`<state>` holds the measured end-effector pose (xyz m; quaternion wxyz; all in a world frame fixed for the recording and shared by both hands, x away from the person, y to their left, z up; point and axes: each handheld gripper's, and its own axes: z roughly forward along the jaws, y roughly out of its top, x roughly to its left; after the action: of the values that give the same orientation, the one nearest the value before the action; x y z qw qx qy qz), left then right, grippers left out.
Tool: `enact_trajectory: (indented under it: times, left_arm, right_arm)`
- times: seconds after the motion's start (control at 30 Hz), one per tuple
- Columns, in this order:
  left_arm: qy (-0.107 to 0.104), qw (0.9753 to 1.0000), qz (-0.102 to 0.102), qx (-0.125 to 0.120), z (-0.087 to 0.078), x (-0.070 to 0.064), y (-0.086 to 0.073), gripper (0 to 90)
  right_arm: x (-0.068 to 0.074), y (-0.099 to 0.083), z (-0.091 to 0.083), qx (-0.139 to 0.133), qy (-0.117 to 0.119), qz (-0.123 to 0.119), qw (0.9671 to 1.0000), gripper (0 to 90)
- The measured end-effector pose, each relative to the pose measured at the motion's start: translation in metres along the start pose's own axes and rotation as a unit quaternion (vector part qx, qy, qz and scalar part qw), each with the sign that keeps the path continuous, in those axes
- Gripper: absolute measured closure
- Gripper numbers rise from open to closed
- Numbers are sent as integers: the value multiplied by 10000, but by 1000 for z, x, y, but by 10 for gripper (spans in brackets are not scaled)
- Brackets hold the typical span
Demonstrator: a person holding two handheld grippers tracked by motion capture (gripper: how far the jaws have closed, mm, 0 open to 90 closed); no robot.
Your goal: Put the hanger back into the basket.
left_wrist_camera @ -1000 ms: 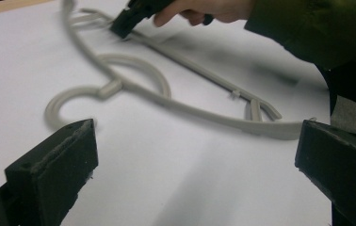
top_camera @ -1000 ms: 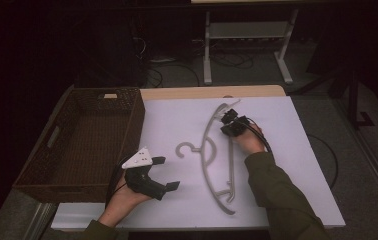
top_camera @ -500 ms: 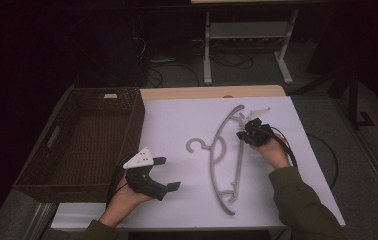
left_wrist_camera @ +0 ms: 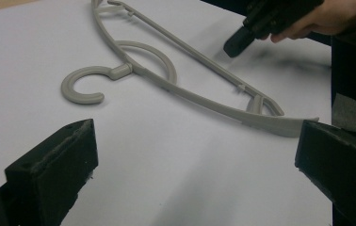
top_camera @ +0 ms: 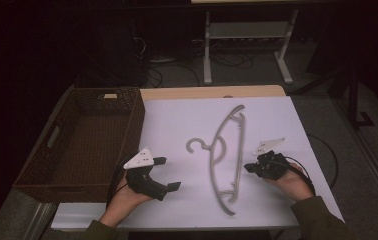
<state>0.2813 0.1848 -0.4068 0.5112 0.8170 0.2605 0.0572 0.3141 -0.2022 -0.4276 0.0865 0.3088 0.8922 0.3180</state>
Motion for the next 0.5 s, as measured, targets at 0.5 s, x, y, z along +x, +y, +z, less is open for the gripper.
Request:
enact_trajectory:
  times: [0.5]
  left_arm:
    - [3, 10000, -60, -34, 0, -1, 0, 0]
  right_arm:
    - [23, 13, 28, 6, 647, -306, 9974, 898]
